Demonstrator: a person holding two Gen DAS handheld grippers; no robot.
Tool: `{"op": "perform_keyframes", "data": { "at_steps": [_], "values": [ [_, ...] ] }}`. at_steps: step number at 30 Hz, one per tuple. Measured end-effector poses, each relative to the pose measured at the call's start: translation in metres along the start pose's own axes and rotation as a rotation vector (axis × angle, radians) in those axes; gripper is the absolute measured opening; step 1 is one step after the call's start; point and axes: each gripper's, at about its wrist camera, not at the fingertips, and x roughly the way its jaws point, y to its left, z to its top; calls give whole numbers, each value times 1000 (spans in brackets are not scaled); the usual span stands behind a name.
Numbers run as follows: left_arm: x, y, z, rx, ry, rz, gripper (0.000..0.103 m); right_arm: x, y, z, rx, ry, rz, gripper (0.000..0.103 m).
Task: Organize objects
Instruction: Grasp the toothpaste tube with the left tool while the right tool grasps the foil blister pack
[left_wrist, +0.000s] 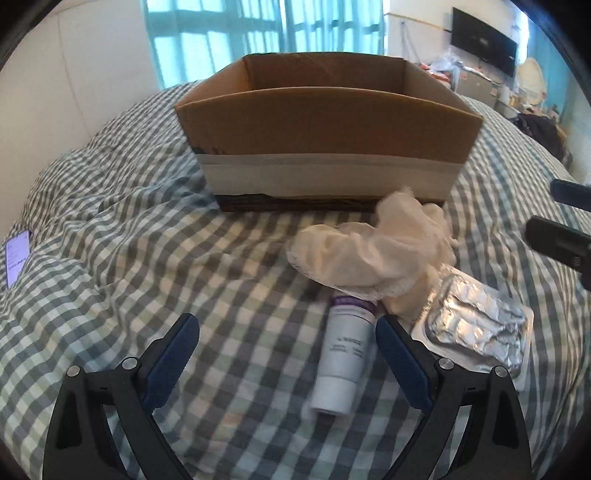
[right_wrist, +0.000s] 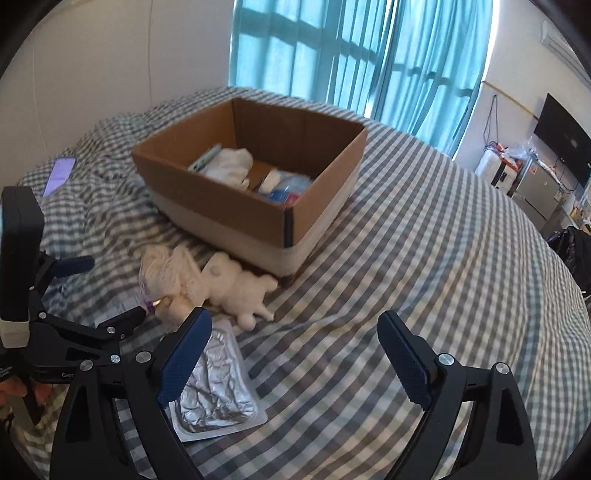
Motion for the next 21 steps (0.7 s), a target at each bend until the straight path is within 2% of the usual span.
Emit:
{"op": "perform_keyframes", "data": {
  "at_steps": [1,4,6,8,10,14,21],
  "values": [
    [2,-3,-3,13,6,-18,97,2,3,0,-3,6,3,92],
    [7,-12,-6,42,17,-65,75,3,7,0,-8,13,-9,92],
    [9,-18,-6,77,7,-87,65,4,6,0,15,13,-5,92],
    [7,-18,-5,85,10,-133,39,5,5,-1,42,18,7,92],
    [3,-17,-4,94,21,-152,26,8,8,-2,43,25,34,92],
    [-6,-11,-4,90,57,-170,26,17,28,-5,-11,47,70,92],
    [-15,16,-11,68,85,-150,26,51,58,-21,-133,180,73,92]
  ]
}}
